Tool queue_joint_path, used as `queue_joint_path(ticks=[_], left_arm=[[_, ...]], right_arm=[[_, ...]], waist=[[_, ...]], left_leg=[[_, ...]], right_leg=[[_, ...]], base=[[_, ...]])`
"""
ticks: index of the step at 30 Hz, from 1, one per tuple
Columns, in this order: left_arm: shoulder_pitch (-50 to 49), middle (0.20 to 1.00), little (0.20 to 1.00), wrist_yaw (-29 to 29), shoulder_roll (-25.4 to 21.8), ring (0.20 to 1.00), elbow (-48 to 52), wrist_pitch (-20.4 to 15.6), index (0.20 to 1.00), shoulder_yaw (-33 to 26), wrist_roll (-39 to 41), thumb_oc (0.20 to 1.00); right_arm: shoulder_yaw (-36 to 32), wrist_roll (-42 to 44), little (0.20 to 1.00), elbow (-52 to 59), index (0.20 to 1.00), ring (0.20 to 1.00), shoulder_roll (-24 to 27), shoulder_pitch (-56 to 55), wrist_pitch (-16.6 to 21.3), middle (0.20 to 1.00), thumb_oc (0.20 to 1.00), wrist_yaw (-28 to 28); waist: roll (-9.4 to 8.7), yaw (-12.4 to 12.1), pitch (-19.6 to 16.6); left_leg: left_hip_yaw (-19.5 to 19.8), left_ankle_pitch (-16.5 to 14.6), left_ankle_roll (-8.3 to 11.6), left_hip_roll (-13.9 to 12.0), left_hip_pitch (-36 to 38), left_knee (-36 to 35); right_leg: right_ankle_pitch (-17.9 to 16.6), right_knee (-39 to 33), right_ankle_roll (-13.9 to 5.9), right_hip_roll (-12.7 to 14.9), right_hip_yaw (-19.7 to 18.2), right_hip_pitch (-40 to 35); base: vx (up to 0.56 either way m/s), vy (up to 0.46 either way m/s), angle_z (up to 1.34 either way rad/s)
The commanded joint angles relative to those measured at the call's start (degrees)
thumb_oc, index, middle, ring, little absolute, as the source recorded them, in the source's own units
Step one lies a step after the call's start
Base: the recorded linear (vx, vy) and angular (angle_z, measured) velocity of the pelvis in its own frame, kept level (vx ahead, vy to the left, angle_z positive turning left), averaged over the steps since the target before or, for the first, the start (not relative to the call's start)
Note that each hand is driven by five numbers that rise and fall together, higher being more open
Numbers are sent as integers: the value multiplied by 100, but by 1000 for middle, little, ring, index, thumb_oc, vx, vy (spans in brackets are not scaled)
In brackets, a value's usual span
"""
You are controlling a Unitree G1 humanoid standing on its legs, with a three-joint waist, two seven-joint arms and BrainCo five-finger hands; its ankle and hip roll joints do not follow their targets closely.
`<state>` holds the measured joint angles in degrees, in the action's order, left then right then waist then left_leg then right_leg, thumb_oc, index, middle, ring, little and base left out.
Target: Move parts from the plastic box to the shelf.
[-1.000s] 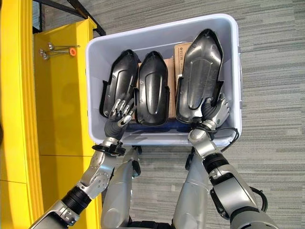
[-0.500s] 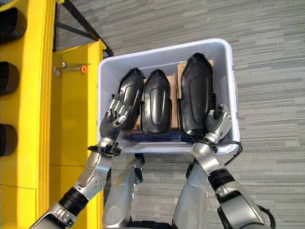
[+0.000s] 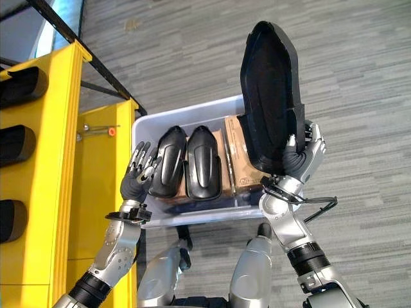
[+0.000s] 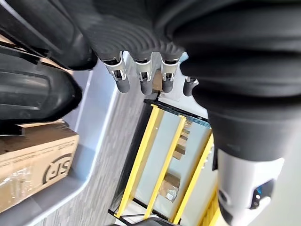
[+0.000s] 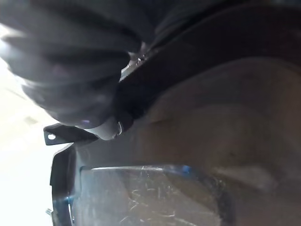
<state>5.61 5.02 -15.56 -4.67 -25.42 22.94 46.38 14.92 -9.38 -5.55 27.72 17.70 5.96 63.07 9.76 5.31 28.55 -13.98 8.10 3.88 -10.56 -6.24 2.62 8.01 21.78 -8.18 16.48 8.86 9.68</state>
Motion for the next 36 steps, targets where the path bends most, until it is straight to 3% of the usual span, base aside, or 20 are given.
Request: queue_joint_path(ticks=[1, 9, 14, 16, 18, 22, 23, 25, 26, 27, 28, 30, 36], left_arm=[[35, 1000, 1000, -68, -148, 1000, 444, -130, 1000, -128, -153, 1000], [-465, 1000, 1000, 95, -225, 1000, 502, -101, 1000, -487, -485, 1000], [-764, 1000, 1000, 70, -422, 1000, 590, 151, 1000, -912, -816, 1000], [-841, 1000, 1000, -1, -471, 1000, 584, 116, 1000, -992, -754, 1000], [-935, 1000, 1000, -100, -467, 1000, 674, 224, 1000, -1173, -814, 1000], [-842, 1000, 1000, -327, -557, 1000, 579, 486, 1000, -1231, -767, 1000], [-810, 1000, 1000, -351, -554, 1000, 536, 523, 1000, -1226, -784, 1000], [-800, 1000, 1000, -345, -585, 1000, 493, 529, 1000, -1182, -849, 1000], [-752, 1000, 1000, -411, -579, 1000, 434, 586, 1000, -1120, -802, 1000], [-641, 1000, 1000, -509, -541, 1000, 279, 579, 1000, -1010, -798, 1000], [-591, 1000, 1000, -502, -523, 1000, 274, 654, 1000, -967, -787, 1000], [-531, 1000, 1000, -554, -374, 1000, 132, 811, 1000, -722, -878, 1000], [-556, 1000, 1000, -719, -308, 1000, 43, 836, 1000, -573, -758, 1000]], right_arm=[[-239, 236, 200, 359, 200, 200, -5, 281, 382, 200, 200, -520], [30, 2880, 200, 585, 200, 200, -442, -317, 372, 200, 200, -2842], [535, 3871, 200, 785, 200, 200, -727, -561, 259, 200, 200, -4527], [732, 3986, 200, 815, 200, 200, -794, -527, 267, 200, 200, -4859], [913, 4159, 200, 970, 200, 200, -827, -720, 88, 200, 200, -5288], [1021, 4220, 200, 885, 200, 200, -1082, -590, 77, 200, 200, -4979], [1038, 4300, 200, 836, 200, 200, -1158, -528, 33, 200, 200, -4923], [1068, 4306, 200, 716, 200, 200, -1267, -500, 81, 200, 200, -4903], [1069, 4306, 200, 722, 200, 200, -1262, -522, 118, 200, 200, -4773], [1047, 4351, 200, 700, 200, 200, -1208, -579, 179, 200, 200, -4721], [1011, 4342, 200, 687, 200, 200, -1180, -613, 210, 200, 200, -4740], [961, 4440, 200, 668, 200, 200, -1165, -729, 103, 200, 200, -4719], [1069, 4512, 200, 464, 200, 200, -1104, -468, 19, 200, 200, -4802]], waist=[[-247, -136, -343], [-496, -329, -791], [-731, -739, -1196], [-808, -888, -1322], [-935, -1144, -1611], [-1122, -1377, -1758], [-1132, -1411, -1773], [-1153, -1426, -1792], [-1140, -1294, -1807], [-1114, -1124, -1849], [-1126, -1077, -1890], [-1126, -867, -1888], [-1067, -977, -1674]], left_leg=[[-71, -728, -29, 128, 220, 143], [4, -629, 13, 58, 541, -140], [185, -556, -13, 97, 744, -448], [221, -562, -35, 153, 786, -556], [264, -578, -141, 284, 788, -761], [291, -849, -335, 580, 775, -762], [274, -814, -434, 639, 719, -762], [395, -901, -572, 783, 721, -762], [668, -921, -638, 888, 698, -762], [1006, -884, -641, 983, 660, -762], [1118, -849, -615, 1032, 631, -762], [1835, -698, -592, 1224, 629, -762], [2173, -400, -359, 1120, 196, -630]], right_leg=[[472, 14, 818, -645, 466, -263], [382, -432, 787, -672, 666, -849], [251, -883, 672, -693, 1075, -1327], [169, -1046, 582, -677, 1234, -1442], [-109, -1441, 292, -538, 1497, -1672], [-227, -1273, 37, -494, 1600, -1835], [-426, -1117, 48, -505, 1645, -1740], [-492, -736, 44, -634, 1472, -1542], [-499, -730, 92, -897, 995, -1311], [-380, -864, 263, -1244, 521, -1176], [-286, -977, 341, -1367, 387, -1191], [-203, -1133, 602, -1887, -472, -1136], [-13, -1576, 835, -2045, -618, -1386]], base=[[103, 49, 3], [74, 34, 6], [42, 77, 30], [-20, 137, 46], [-24, 289, 55], [-52, 182, 53], [-56, 83, 23], [-77, 9, 6], [-38, -129, 40], [-33, -161, 73], [17, -206, 133], [23, -307, 154], [-133, -218, 59]])
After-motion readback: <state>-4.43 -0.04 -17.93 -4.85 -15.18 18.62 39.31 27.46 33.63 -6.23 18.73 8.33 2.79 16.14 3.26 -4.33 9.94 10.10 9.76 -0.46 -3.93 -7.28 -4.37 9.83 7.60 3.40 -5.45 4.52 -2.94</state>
